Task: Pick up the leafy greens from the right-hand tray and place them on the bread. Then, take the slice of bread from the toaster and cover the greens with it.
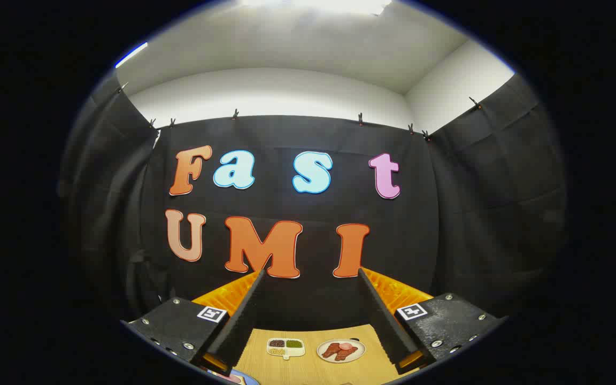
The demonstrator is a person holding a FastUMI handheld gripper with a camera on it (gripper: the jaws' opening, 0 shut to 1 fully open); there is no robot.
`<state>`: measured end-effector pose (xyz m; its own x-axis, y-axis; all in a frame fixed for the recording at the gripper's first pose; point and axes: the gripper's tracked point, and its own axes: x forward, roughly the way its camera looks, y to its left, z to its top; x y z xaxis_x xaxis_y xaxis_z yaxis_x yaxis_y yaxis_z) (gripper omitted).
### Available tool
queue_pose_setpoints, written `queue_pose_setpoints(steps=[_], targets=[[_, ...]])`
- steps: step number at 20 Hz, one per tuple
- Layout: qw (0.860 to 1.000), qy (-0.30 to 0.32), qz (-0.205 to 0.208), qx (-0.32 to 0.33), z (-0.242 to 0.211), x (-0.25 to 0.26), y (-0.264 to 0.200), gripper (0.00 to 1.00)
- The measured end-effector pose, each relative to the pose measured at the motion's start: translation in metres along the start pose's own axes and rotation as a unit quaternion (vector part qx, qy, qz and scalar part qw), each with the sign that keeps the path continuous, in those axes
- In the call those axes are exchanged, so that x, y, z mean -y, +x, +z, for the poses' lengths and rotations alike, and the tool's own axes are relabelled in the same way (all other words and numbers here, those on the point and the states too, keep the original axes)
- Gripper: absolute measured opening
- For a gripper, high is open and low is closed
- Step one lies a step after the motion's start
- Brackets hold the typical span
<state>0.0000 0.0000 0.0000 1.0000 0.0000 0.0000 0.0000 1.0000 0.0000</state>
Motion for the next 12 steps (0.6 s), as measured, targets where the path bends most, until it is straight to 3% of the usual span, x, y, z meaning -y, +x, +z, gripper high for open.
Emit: queue_pose_setpoints(steps=[12], targets=[[1.000, 0.014, 0.004, 0.003, -0.0008, 0.0036, 0.0002, 1.00]])
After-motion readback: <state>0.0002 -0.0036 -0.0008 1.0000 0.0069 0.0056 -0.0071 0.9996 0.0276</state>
